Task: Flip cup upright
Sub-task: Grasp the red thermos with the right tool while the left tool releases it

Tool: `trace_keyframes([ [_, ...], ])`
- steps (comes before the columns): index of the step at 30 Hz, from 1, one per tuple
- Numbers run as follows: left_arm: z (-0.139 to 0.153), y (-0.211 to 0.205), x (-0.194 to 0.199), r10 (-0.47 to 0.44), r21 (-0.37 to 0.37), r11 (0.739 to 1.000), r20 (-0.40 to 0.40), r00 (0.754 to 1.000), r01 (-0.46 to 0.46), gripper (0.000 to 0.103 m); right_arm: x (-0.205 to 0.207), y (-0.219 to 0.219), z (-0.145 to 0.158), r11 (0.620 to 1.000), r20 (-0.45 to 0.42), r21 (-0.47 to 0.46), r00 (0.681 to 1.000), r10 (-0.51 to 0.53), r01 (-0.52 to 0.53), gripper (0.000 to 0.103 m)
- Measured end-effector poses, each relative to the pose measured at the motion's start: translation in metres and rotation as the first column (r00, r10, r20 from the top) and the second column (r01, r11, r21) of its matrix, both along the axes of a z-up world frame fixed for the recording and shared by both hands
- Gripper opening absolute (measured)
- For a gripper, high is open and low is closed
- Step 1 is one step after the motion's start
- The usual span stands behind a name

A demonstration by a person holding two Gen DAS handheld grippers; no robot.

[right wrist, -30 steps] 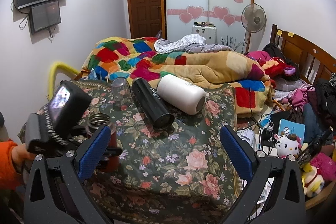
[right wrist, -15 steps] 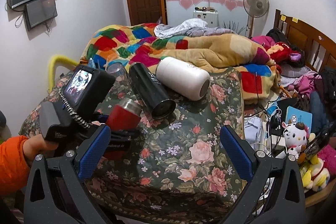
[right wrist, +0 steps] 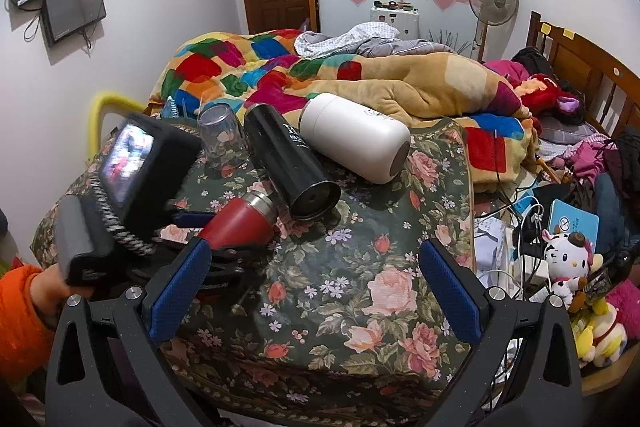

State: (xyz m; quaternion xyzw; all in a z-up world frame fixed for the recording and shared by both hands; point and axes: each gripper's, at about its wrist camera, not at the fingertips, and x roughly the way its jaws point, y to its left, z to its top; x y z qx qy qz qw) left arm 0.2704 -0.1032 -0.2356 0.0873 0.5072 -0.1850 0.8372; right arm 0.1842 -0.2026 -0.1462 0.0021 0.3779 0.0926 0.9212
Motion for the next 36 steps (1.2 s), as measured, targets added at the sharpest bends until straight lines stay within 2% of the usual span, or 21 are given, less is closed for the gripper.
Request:
trace_keyframes([
  [4, 0.023, 0.021, -0.015, 0.042, 0.003, 0.999, 0.086, 0.995, -0.043, 0.063, 0.006, 0.006, 0.002, 1.0, -0.005, 0.019, 1.0, 0.008, -0.008, 0.103],
  [8, 0.048, 0.048, -0.033, 0.115, -0.004, 0.993, 0.187, 0.976, -0.116, 0.066, 0.018, 0.015, -0.004, 0.997, -0.045, 0.071, 0.998, 0.031, -0.028, 0.102],
  [15, 0.071, 0.098, -0.067, 0.259, -0.026, 0.964, 0.328, 0.909, -0.265, 0.07, 0.05, 0.04, -0.04, 0.983, -0.207, 0.176, 0.974, 0.089, -0.052, 0.087],
  [20, 0.07, 0.121, -0.086, 0.326, -0.067, 0.944, 0.34, 0.882, -0.323, 0.075, 0.074, 0.058, -0.07, 0.98, -0.325, 0.197, 0.941, 0.096, -0.032, 0.072],
  [23, 0.068, 0.131, -0.094, 0.364, -0.1, 0.931, 0.336, 0.869, -0.351, 0.078, 0.081, 0.066, -0.08, 0.98, -0.365, 0.198, 0.926, 0.096, -0.023, 0.071],
  [28, 0.065, 0.141, -0.103, 0.406, -0.128, 0.914, 0.336, 0.85, -0.386, 0.079, 0.091, 0.077, -0.09, 0.985, -0.397, 0.169, 0.913, 0.093, -0.027, 0.071],
  [36, 0.058, 0.14, -0.106, 0.42, -0.129, 0.907, 0.325, 0.848, -0.4, 0.079, 0.107, 0.097, -0.107, 0.981, -0.465, 0.181, 0.874, 0.141, -0.061, 0.068],
])
